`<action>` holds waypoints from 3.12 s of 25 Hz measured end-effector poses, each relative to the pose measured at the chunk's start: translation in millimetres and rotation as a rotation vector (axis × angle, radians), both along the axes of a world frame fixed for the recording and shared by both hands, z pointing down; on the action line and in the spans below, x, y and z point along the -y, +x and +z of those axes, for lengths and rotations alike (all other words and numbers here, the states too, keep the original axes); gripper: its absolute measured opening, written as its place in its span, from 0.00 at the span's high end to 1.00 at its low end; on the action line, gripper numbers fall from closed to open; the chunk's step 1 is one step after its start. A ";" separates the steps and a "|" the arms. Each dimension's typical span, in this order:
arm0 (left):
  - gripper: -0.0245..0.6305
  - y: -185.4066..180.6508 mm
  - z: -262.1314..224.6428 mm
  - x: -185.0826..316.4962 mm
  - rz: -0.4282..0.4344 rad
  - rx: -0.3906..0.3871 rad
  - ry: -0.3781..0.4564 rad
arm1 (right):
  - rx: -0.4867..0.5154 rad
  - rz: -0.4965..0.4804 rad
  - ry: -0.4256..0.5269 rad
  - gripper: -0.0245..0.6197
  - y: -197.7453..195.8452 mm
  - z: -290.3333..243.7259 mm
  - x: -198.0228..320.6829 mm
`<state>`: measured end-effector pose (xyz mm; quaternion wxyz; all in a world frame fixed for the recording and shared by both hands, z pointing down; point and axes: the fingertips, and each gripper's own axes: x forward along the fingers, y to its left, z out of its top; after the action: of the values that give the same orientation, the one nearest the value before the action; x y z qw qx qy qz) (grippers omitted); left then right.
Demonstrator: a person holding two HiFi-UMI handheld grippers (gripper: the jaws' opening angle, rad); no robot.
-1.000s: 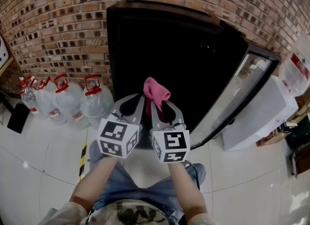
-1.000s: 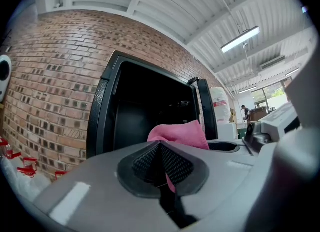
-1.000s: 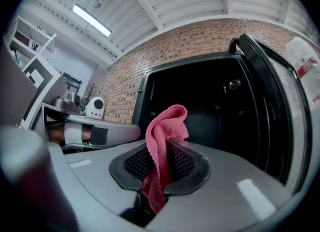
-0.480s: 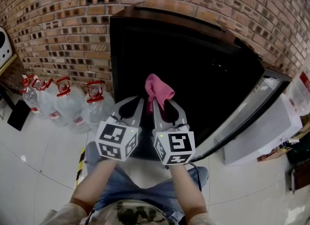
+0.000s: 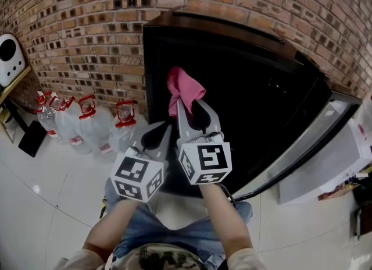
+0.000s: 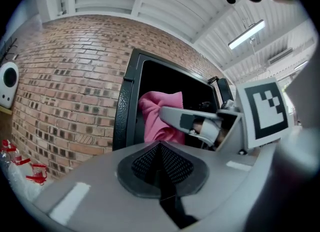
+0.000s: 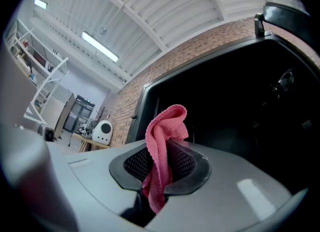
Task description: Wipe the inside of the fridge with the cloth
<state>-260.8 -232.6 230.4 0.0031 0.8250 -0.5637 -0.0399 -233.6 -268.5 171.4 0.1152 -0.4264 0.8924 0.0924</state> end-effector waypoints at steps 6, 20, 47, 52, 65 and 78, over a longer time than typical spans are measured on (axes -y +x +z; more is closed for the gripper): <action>0.98 2.6 -4.1 3.6 0.025 0.005 0.018 | 0.057 0.055 -0.039 0.86 1.9 5.1 58.4; 0.98 0.8 -2.1 22.8 0.042 0.001 0.013 | 0.006 0.165 -0.112 0.86 1.7 18.7 187.1; 0.98 19.8 -5.9 33.6 0.088 -0.023 0.033 | -0.053 0.555 -0.189 0.85 152.9 35.2 248.4; 0.98 28.8 -7.5 31.2 0.105 -0.032 0.039 | -0.018 0.597 -0.213 0.85 176.6 35.9 240.2; 0.98 36.6 -7.0 31.0 0.119 -0.036 0.034 | -0.008 0.625 -0.222 0.85 196.7 40.6 158.9; 0.98 43.3 2.9 30.4 0.113 0.000 0.016 | -0.003 0.554 -0.186 0.85 196.2 26.1 58.2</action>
<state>-217.4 -263.0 233.3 -0.0013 0.8556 -0.5158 -0.0439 -37.4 -326.7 197.5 0.0445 -0.6625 0.7468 0.0387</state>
